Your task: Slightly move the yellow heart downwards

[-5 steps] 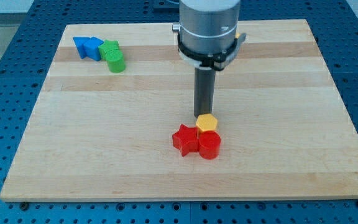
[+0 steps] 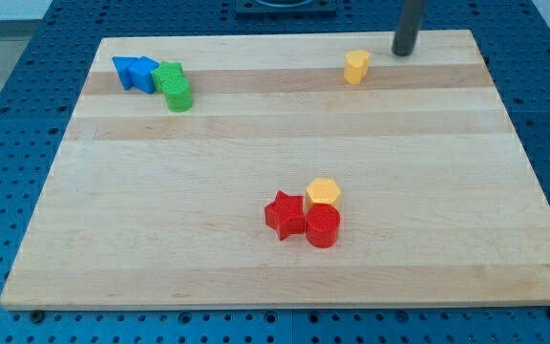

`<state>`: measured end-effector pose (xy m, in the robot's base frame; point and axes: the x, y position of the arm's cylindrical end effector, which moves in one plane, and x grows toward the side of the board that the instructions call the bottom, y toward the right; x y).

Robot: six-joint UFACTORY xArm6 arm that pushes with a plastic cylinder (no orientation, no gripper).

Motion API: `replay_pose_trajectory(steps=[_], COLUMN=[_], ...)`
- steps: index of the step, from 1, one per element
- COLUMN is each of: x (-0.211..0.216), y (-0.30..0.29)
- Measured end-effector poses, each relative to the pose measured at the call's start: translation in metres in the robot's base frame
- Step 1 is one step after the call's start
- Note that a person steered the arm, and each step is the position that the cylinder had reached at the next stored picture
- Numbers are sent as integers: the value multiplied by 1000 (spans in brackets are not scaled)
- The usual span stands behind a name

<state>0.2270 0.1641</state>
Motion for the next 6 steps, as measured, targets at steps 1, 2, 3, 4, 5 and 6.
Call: replay_pose_trajectory(steps=[1,2,3,4,5,6], x=[6,25,31,63,69,33], y=[-32,-58,-85,-97,-76,-70])
